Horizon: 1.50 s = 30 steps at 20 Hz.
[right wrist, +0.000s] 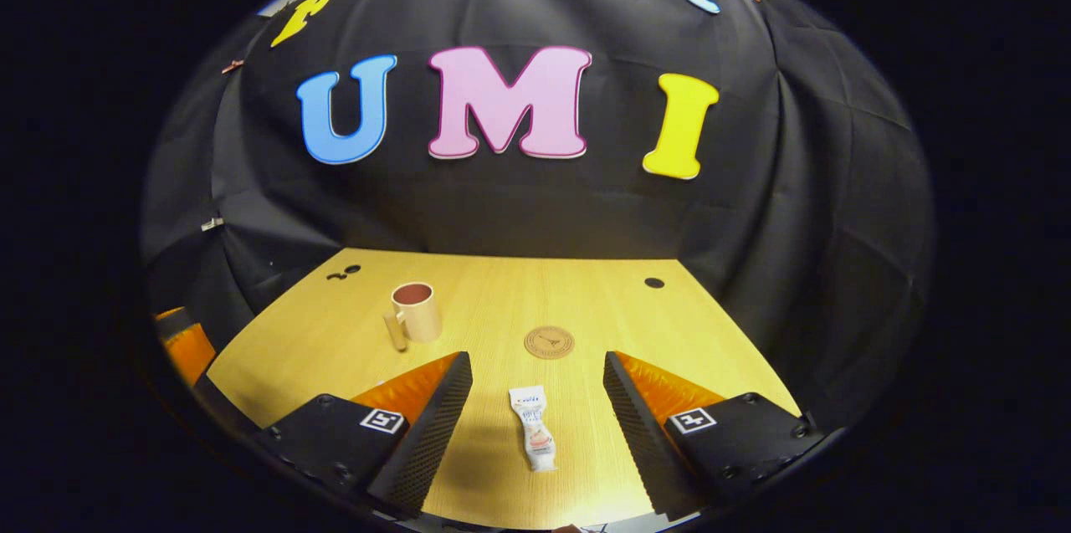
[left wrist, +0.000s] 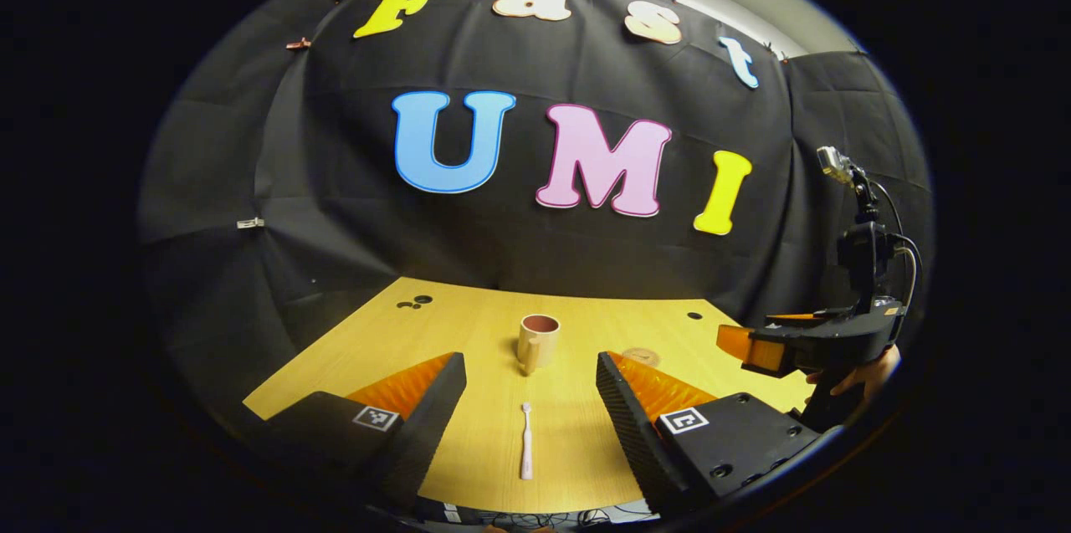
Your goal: Put the toothbrush and toothpaste on the desktop into the cup, then pick up the cup and place it on the coaster on the desktop.
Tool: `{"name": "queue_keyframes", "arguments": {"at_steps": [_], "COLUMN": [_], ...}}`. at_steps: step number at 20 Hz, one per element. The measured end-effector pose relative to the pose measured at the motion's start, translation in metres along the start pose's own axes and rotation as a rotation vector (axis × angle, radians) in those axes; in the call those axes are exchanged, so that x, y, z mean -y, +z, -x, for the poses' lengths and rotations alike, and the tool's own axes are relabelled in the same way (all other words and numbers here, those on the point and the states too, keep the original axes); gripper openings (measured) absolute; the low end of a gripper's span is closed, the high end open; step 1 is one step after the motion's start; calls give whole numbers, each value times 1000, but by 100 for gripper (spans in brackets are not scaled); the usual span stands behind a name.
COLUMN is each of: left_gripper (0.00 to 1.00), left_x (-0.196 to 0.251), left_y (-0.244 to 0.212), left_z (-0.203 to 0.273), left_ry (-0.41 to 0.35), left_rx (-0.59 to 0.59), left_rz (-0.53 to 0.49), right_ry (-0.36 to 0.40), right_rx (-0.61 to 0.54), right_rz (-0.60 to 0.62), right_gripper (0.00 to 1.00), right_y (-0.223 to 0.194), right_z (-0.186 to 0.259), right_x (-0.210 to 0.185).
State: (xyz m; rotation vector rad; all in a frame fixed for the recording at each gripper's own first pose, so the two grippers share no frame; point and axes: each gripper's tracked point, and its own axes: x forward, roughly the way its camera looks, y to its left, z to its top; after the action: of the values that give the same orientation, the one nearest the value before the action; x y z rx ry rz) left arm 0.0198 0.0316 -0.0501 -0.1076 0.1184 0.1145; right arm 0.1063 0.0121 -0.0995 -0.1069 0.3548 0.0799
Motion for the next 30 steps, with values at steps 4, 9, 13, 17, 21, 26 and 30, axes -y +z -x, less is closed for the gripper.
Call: {"name": "queue_keyframes", "arguments": {"at_steps": [4,9,13,17,21,26,30], "left_gripper": [97,97,97,97,98,98,97], "left_x": [-12,-24,-29,-28,-25,-25,-35], "left_y": [-16,-37,-47,-60,-69,-69,-61], "left_z": [-10,-15,-21,-16,-20,-21,-19], "left_ry": [86,190,263,314,339,354,371], "left_rx": [-56,-120,-168,-214,-256,-274,-264], "left_rz": [25,19,2,4,6,3,-25], "right_ry": [59,133,167,192,225,244,224], "right_rx": [-104,-254,-403,-500,-559,-611,-663], "right_rz": [33,45,62,82,110,132,114], "right_gripper": [98,98,98,98,98,98,98], "right_y": [-30,-76,-126,-157,-175,-189,-199], "right_z": [-34,-68,-91,-110,-123,-128,-132], "right_x": [-2,-5,-1,0,-5,-6,-4]}}
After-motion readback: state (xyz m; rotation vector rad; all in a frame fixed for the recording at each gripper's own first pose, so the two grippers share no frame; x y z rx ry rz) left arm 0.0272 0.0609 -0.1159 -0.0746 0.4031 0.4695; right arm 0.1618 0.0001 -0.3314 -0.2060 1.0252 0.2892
